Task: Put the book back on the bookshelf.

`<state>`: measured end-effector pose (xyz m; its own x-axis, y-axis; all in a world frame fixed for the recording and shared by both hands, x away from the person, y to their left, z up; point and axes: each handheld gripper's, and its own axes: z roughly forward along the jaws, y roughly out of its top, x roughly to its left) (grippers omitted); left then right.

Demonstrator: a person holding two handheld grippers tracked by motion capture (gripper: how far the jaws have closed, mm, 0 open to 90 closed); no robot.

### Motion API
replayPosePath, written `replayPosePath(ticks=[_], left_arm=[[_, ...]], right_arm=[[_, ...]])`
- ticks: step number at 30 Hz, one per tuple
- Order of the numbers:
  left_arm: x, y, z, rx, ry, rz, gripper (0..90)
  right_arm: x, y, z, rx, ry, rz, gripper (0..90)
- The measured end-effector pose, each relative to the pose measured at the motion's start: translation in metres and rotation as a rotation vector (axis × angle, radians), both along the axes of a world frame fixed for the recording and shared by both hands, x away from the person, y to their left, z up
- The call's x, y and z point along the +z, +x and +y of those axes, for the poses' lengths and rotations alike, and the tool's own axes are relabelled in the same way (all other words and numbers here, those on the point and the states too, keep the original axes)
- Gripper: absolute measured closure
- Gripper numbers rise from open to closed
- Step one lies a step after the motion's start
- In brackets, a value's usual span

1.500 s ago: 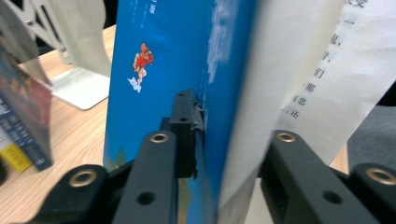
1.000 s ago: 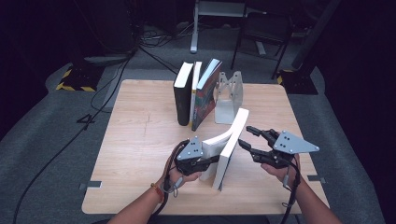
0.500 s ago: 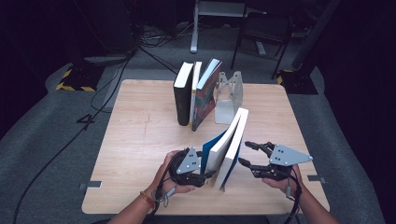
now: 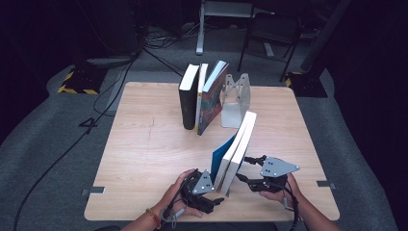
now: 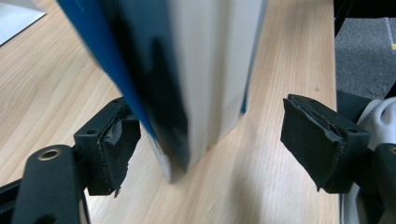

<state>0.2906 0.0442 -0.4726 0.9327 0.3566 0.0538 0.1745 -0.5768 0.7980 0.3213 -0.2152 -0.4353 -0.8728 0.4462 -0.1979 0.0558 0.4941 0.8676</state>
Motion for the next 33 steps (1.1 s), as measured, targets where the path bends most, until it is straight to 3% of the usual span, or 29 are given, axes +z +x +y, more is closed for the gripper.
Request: replayPosePath(ticks=[3, 6, 9, 14, 15, 19, 27, 30, 31, 33], left_arm=[[0.0, -0.001, -0.011, 0.073, -0.062, -0.026, 20.8], [0.001, -0.001, -0.02, 0.139, -0.086, -0.049, 19.8], [0.0, -0.002, -0.026, 0.201, -0.094, -0.1, 22.5], [-0.001, 0.001, -0.025, 0.273, -0.128, -0.093, 32.1], [-0.001, 0.001, -0.025, 0.273, -0.128, -0.093, 37.1], [0.0, 0.006, -0.019, 0.258, -0.141, -0.055, 42.2], [0.005, 0.02, 0.003, 0.205, -0.106, -0.028, 52.9], [0.006, 0.03, 0.019, 0.135, -0.091, -0.022, 55.5], [0.007, 0.034, 0.029, 0.101, -0.084, -0.012, 56.4], [0.008, 0.035, 0.033, 0.085, -0.077, -0.012, 57.2]], right_arm=[[-0.003, 0.002, 0.005, -0.027, -0.013, -0.008, 38.0], [-0.006, 0.005, 0.006, -0.037, -0.002, 0.006, 36.0], [-0.007, 0.008, 0.006, -0.047, -0.003, 0.005, 35.9], [-0.007, 0.01, 0.006, -0.068, 0.002, -0.007, 35.1], [-0.007, 0.01, 0.006, -0.068, 0.002, -0.007, 35.1], [-0.005, 0.01, 0.006, -0.08, 0.014, -0.017, 36.2], [-0.001, 0.017, -0.013, -0.117, 0.02, -0.037, 35.9], [0.0, 0.021, -0.023, -0.115, 0.072, 0.005, 36.6], [0.001, 0.021, -0.024, -0.118, 0.069, 0.001, 36.5], [0.003, 0.02, -0.024, -0.115, 0.059, -0.017, 36.3]])
